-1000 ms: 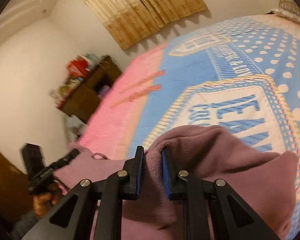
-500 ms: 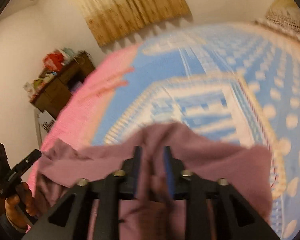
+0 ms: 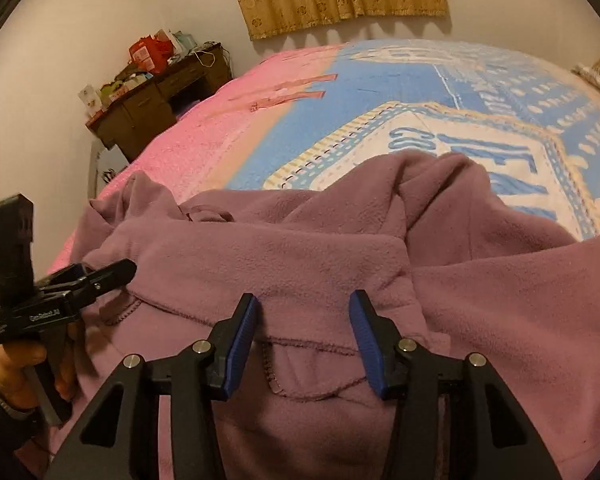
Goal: Fold large clothes
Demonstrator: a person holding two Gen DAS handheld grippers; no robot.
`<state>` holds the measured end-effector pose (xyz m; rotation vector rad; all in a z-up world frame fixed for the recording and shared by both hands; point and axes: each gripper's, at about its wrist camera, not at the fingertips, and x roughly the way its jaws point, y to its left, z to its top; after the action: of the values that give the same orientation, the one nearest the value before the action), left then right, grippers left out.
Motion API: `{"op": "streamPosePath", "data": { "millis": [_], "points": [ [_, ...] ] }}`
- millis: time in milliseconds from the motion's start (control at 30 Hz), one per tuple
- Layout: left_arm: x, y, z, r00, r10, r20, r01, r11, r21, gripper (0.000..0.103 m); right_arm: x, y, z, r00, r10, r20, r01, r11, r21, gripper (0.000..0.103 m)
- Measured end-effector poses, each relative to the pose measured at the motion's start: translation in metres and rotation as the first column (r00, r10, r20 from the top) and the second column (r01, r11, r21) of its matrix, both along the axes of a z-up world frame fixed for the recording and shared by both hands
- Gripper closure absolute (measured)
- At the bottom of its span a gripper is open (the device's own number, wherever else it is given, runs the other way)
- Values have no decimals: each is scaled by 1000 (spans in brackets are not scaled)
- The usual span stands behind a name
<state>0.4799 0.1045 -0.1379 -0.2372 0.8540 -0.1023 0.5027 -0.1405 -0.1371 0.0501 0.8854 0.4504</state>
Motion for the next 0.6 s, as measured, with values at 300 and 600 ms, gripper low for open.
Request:
{"op": "streamPosePath", "data": {
  "millis": [300, 600],
  "points": [
    [-36, -5, 25, 989, 51, 137, -64, 994, 91, 0, -24, -17, 8, 999, -8, 36, 7, 999, 34, 52],
    [-29, 6, 25, 992, 80, 101, -82, 997, 13, 0, -25, -28, 20, 998, -34, 62, 26, 992, 125, 52]
  ]
}}
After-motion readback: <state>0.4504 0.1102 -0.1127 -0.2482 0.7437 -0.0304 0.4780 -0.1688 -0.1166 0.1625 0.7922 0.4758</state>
